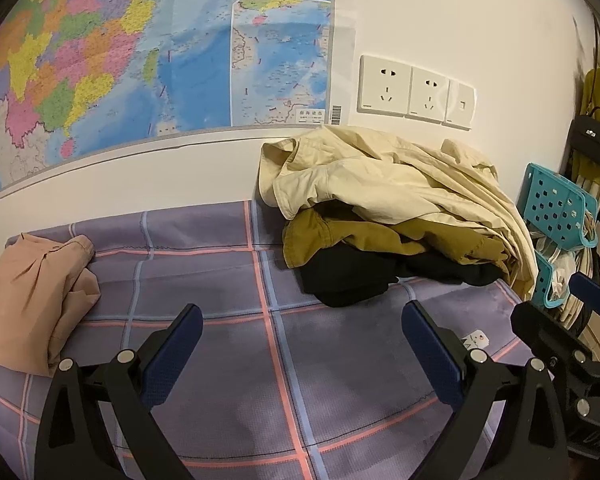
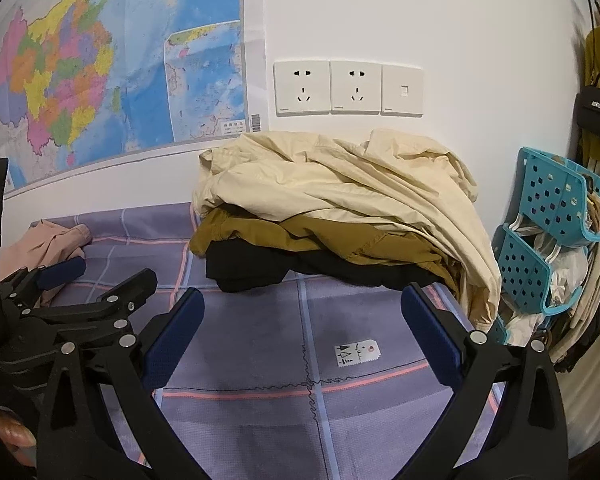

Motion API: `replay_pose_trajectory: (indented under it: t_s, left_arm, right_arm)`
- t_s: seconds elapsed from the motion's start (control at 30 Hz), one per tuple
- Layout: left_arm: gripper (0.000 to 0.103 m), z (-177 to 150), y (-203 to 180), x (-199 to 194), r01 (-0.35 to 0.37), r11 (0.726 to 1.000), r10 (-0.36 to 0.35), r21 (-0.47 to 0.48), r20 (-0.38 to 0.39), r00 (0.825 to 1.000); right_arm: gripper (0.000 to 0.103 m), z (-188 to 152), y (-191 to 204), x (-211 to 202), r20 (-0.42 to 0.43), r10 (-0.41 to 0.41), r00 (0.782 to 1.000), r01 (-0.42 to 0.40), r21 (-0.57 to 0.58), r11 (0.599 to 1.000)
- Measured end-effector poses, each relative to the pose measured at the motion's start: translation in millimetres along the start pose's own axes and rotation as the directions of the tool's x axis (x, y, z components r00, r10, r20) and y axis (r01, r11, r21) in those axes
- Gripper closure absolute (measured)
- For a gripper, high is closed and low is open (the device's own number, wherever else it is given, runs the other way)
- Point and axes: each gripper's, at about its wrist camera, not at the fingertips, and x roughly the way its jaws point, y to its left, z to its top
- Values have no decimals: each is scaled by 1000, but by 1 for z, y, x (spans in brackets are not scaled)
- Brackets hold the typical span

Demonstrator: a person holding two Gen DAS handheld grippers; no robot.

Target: Fold large clothes

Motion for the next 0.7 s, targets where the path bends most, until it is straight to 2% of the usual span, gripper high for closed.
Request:
replay_pose_trajectory:
  t_s: [0.7]
  left_arm:
    - [7, 4, -1, 3, 20, 1000, -20, -16, 0, 1000]
  right_arm:
    - [6, 7, -3, 1, 14, -5, 1000, 5, -14, 1000]
